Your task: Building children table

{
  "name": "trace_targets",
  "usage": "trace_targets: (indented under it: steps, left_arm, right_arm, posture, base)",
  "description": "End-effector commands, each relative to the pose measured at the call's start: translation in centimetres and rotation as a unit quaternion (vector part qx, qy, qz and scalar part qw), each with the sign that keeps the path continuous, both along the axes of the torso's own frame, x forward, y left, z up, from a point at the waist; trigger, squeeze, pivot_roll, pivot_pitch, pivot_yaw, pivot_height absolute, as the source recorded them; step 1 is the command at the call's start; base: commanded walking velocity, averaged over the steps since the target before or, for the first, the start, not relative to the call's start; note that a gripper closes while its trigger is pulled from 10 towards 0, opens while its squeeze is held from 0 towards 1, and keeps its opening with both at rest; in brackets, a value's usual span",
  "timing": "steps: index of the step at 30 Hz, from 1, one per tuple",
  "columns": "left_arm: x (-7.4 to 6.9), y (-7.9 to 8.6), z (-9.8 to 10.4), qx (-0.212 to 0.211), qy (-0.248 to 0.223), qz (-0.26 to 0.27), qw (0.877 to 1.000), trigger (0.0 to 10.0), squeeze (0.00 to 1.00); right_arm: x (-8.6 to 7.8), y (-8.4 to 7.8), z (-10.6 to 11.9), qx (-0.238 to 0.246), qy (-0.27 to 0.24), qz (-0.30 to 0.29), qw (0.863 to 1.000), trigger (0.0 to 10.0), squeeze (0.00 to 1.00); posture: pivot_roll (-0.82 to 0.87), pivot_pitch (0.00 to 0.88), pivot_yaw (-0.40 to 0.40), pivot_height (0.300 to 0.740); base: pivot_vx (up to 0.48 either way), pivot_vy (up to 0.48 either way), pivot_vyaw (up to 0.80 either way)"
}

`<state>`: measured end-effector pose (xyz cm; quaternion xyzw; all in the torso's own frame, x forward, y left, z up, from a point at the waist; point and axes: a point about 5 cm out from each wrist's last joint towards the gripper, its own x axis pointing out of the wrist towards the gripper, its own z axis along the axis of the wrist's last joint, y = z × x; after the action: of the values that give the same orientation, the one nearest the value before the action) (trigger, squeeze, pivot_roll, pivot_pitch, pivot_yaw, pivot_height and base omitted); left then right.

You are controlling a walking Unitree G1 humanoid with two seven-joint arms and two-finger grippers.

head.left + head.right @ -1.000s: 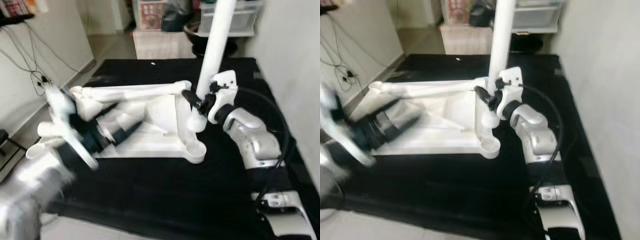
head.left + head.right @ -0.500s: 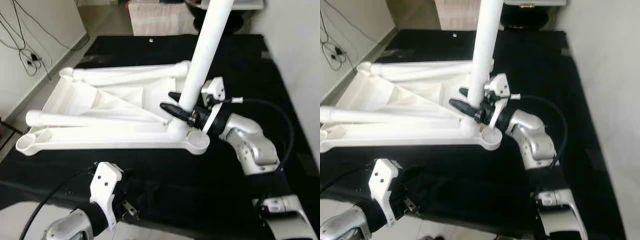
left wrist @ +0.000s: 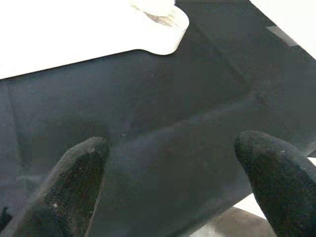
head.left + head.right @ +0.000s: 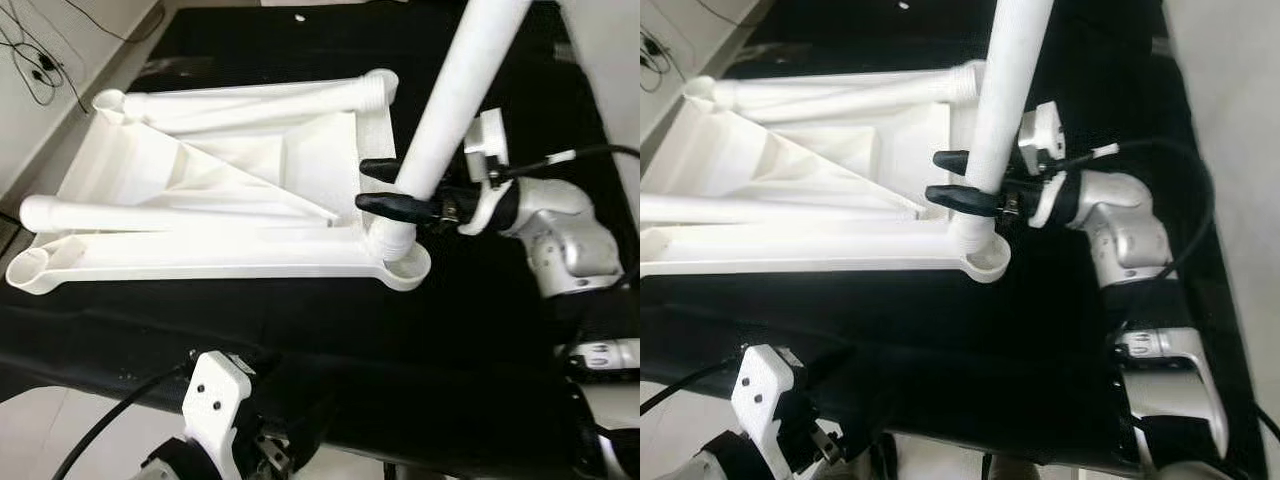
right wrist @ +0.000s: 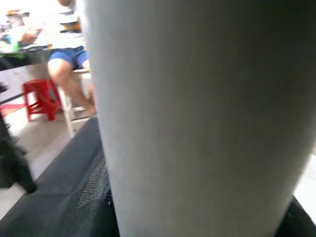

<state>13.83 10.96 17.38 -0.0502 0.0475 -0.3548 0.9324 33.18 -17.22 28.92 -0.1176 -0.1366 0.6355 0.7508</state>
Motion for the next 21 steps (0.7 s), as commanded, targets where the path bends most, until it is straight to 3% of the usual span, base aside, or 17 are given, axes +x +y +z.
trace_targets:
  steps: [1, 8, 13, 21]
  left_arm:
    - [-0.7, -0.1, 0.0, 0.006, 0.002, 0.000, 1.000, 10.0, 0.00]
    - [-0.8, 0.0, 0.0, 0.005, 0.003, 0.001, 1.000, 10.0, 0.00]
    - [-0.6, 0.0, 0.1, 0.007, -0.003, 0.002, 1.000, 10.0, 0.00]
    - [-0.6, -0.1, 0.1, 0.006, -0.008, 0.005, 1.000, 10.0, 0.00]
  right_arm:
    - [-0.3, -0.2, -0.5, -0.026, 0.006, 0.030, 0.999, 10.0, 0.00]
    - [-0.9, -0.8, -0.4, -0.046, 0.009, 0.055, 0.997, 10.0, 0.00]
    - [-1.9, 0.7, -2.2, -0.105, 0.012, 0.104, 0.989, 10.0, 0.00]
    - [-1.8, 1.7, -2.1, -0.146, 0.017, 0.138, 0.980, 10.0, 0.00]
  posture:
    - [0.09, 0.389, 0.075, 0.740]
    - [0.08, 0.390, 0.080, 0.740]
    - [0.09, 0.395, 0.078, 0.740]
    - [0.08, 0.398, 0.069, 0.740]
  base:
    - [0.000, 0.000, 0.00]
    - [0.000, 0.000, 0.00]
    - [0.000, 0.000, 0.00]
    - [0.000, 0.000, 0.00]
